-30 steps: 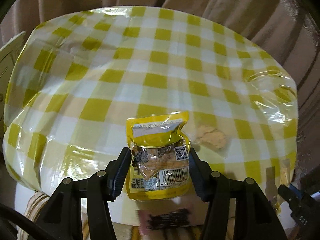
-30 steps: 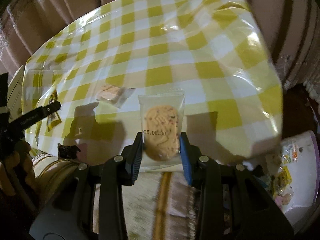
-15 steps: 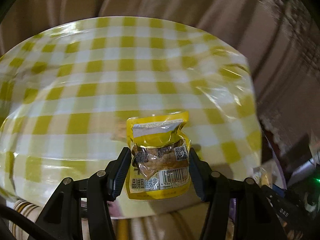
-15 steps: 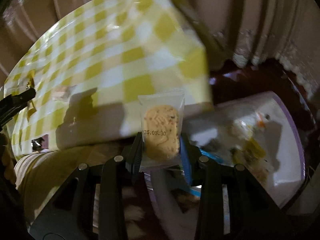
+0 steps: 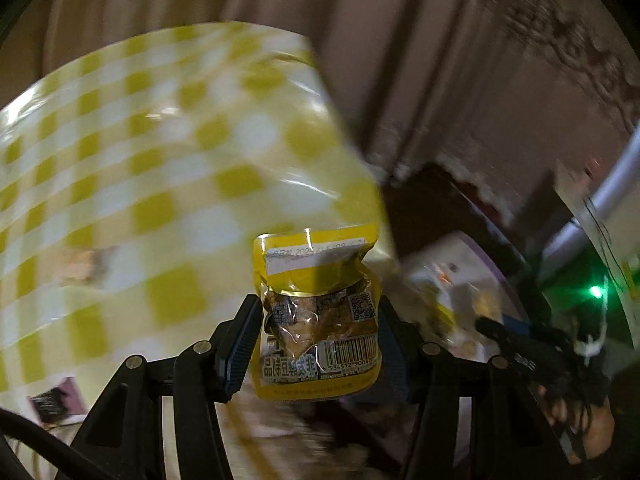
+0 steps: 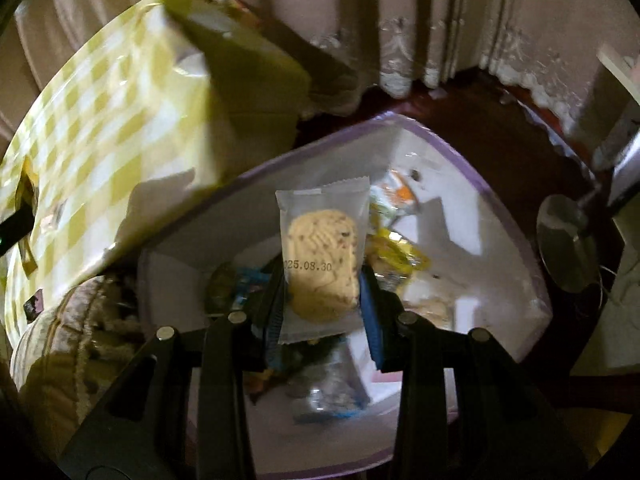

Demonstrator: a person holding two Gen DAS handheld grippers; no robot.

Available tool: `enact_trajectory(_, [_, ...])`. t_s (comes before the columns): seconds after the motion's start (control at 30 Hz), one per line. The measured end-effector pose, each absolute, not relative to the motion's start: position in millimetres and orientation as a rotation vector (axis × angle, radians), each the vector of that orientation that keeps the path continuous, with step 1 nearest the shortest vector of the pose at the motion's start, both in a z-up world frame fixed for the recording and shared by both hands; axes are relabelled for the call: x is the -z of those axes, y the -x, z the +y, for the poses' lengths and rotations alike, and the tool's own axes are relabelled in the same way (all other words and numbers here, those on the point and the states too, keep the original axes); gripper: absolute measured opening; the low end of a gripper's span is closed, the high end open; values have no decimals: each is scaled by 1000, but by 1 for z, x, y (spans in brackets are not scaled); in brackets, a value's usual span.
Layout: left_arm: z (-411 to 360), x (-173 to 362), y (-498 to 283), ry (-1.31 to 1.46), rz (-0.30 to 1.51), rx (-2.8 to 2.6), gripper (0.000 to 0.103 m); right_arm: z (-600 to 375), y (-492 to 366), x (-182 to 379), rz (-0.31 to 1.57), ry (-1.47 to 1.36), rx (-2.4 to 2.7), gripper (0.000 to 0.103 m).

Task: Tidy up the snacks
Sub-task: 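Carry both packets over the white bin and open both tools, then move both open tools back to the last snacks on the table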

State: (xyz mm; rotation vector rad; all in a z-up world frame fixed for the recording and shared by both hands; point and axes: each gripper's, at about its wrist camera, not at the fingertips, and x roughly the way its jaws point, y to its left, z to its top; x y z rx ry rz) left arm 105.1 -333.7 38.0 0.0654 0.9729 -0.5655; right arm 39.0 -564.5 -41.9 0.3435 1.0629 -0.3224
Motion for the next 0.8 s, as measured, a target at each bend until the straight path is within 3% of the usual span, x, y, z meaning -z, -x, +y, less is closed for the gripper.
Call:
enact_trajectory(0.43, [-453,7,-58,-166,1191,846,58,-620,-10,53,1069,-406,377,40])
enact_trajectory(0.6, [-470,20,-51,-127,1278,938,66,-632,-5,52,1065,-419,393,41])
enact_trajectory(0.8, [-458,21,-60,-38,1314,946,67,-638,-3,44,1038,-437,405,54])
